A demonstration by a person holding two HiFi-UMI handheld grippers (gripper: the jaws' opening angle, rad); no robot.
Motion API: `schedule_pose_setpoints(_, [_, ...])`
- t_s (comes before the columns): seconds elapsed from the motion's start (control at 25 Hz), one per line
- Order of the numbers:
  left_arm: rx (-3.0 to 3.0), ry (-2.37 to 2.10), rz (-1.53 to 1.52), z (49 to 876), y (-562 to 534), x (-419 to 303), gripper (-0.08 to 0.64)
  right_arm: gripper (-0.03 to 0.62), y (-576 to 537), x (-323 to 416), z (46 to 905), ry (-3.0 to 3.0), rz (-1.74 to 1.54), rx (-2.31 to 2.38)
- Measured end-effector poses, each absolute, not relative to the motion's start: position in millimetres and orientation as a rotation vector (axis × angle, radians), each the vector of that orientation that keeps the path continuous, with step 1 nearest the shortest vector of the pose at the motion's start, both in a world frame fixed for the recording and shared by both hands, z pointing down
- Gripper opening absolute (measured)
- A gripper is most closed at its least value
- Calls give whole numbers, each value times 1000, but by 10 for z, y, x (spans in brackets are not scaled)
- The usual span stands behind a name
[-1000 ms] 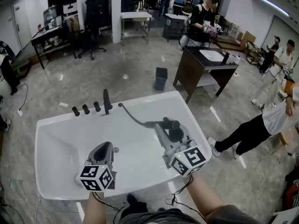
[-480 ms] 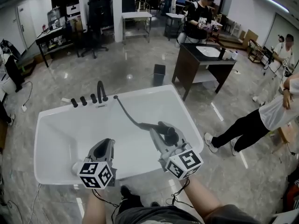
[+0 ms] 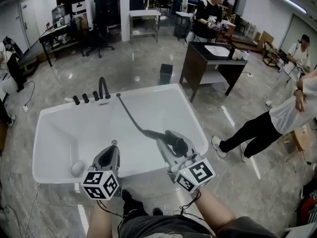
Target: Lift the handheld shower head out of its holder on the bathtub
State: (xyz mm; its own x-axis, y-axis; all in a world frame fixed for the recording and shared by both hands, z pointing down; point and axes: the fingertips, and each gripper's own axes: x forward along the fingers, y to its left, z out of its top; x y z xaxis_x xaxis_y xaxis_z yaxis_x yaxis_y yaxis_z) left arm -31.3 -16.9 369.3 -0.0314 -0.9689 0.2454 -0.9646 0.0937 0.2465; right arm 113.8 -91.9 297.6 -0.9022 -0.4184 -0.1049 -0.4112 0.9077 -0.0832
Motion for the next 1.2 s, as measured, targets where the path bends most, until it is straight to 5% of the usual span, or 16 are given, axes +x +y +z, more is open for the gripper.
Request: schedule_pose_setpoints(1.2, [1888,-2010,39,4026,311,231,32,144,-574,1429,3943,3122,-258,-734])
